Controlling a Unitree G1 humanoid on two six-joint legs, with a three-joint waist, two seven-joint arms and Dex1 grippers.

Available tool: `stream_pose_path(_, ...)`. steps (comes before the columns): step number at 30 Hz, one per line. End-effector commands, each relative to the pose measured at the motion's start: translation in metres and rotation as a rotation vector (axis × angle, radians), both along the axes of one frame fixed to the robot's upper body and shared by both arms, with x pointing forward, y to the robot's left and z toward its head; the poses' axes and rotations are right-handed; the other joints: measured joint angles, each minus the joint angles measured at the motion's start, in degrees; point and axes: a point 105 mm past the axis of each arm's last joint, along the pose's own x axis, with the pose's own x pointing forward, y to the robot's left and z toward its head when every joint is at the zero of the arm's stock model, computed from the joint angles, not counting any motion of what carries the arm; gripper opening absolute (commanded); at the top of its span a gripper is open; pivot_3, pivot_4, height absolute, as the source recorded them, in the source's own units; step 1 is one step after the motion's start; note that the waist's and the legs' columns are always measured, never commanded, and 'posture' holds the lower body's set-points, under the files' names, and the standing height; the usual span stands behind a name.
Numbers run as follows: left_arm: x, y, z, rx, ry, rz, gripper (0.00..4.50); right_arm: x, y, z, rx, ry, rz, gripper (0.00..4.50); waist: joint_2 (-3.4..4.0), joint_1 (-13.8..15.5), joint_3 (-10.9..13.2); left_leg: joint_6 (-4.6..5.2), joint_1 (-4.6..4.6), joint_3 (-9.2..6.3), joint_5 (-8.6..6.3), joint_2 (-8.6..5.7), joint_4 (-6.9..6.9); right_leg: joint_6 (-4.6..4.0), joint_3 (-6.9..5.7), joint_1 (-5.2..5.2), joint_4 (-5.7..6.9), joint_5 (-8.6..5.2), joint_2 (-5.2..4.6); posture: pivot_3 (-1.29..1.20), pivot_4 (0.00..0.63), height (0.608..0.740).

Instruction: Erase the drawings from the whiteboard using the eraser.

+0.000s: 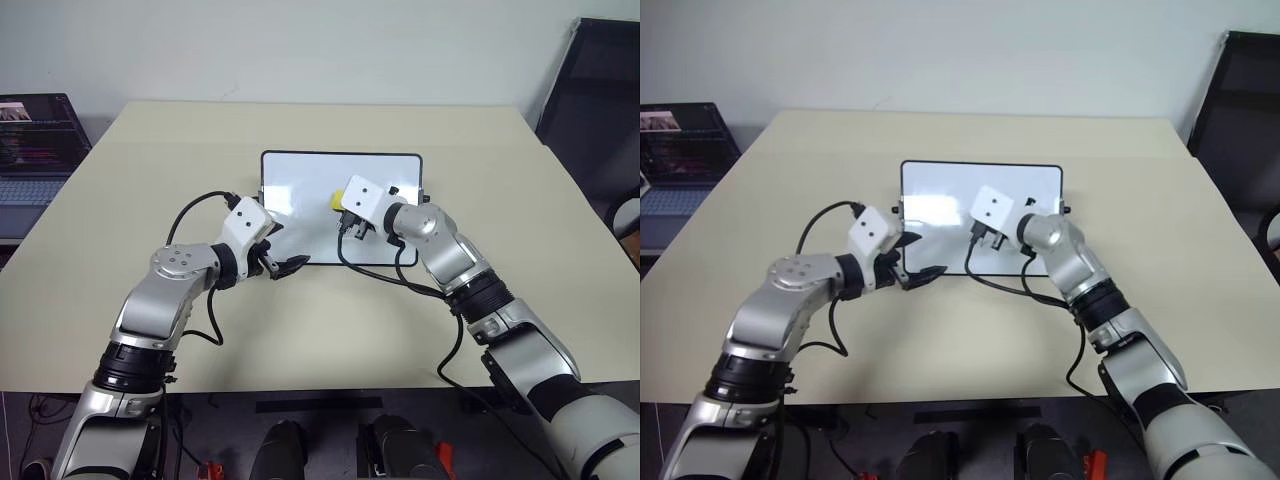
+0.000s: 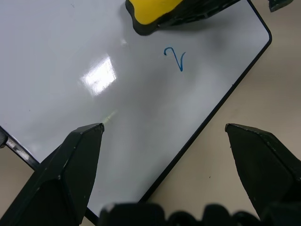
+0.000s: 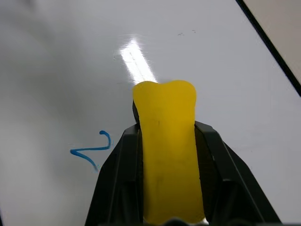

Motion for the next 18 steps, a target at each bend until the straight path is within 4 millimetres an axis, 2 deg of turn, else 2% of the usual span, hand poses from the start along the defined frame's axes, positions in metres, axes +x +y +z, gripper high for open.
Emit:
stream_pose_path(1,-0.002,-0.012,0.021,-0.013,-0.071,-0.036,4.50,0.004,-0.010,0.005,-0.031,-0.021,-0.025,1.10,0.00,0.0,0.0,0.00,0.00,0.00,0.00,0.00,0.00,0.00,0.00,0.00,0.00,0.00,0.00,0.00,0.150,0.740)
stream_pose_path(4,-0.002,-0.014,0.022,-0.015,-0.070,-0.037,4.50,-0.003,-0.009,-0.009,-0.071,0.028,0.011,1.10,0.00,0.0,0.0,0.00,0.00,0.00,0.00,-0.01,0.02,0.00,0.00,0.01,0.00,0.00,0.00,0.00,0.150,0.740)
stream_pose_path(6,-0.002,-0.015,0.022,-0.017,-0.069,-0.039,4.50,-0.003,-0.012,-0.012,-0.095,0.016,0.005,1.10,0.00,0.0,0.0,0.00,0.00,-0.01,0.00,-0.01,0.02,0.01,-0.01,0.02,0.00,0.00,0.00,0.00,0.150,0.740)
stream_pose_path(8,-0.003,-0.015,0.022,-0.018,-0.067,-0.039,4.50,0.000,-0.014,-0.006,-0.085,-0.013,-0.017,1.10,0.00,0.0,0.0,0.00,0.01,0.00,0.00,-0.01,0.01,0.01,0.00,0.02,0.00,0.00,0.00,0.00,0.150,0.740)
stream_pose_path(10,-0.003,-0.014,0.021,-0.018,-0.064,-0.039,4.50,0.007,-0.018,0.008,-0.055,-0.067,-0.056,1.10,0.00,0.0,0.0,0.00,0.02,0.00,0.00,-0.01,0.01,0.01,0.01,0.02,0.01,0.00,0.00,0.00,0.150,0.740)
stream_pose_path(12,-0.003,-0.014,0.020,-0.018,-0.063,-0.039,4.50,0.010,-0.022,0.011,-0.051,-0.078,-0.070,1.10,0.00,0.0,0.0,0.00,0.02,0.00,0.00,0.00,0.02,0.01,0.00,0.02,0.02,0.00,0.00,0.00,0.150,0.740)
stream_pose_path(14,-0.003,-0.013,0.020,-0.019,-0.062,-0.039,4.50,0.009,-0.024,0.006,-0.061,-0.052,-0.063,1.10,0.00,0.0,0.0,0.00,0.03,0.00,0.01,-0.01,0.04,0.01,0.01,0.03,0.02,0.00,0.00,0.00,0.150,0.740)
stream_pose_path(18,-0.004,-0.014,0.019,-0.020,-0.059,-0.041,4.50,-0.006,-0.020,-0.018,-0.116,0.058,0.014,1.10,-0.01,0.2,0.0,0.00,0.02,-0.01,0.01,-0.02,0.05,0.02,0.00,0.04,0.01,0.00,0.00,0.00,0.150,0.740)
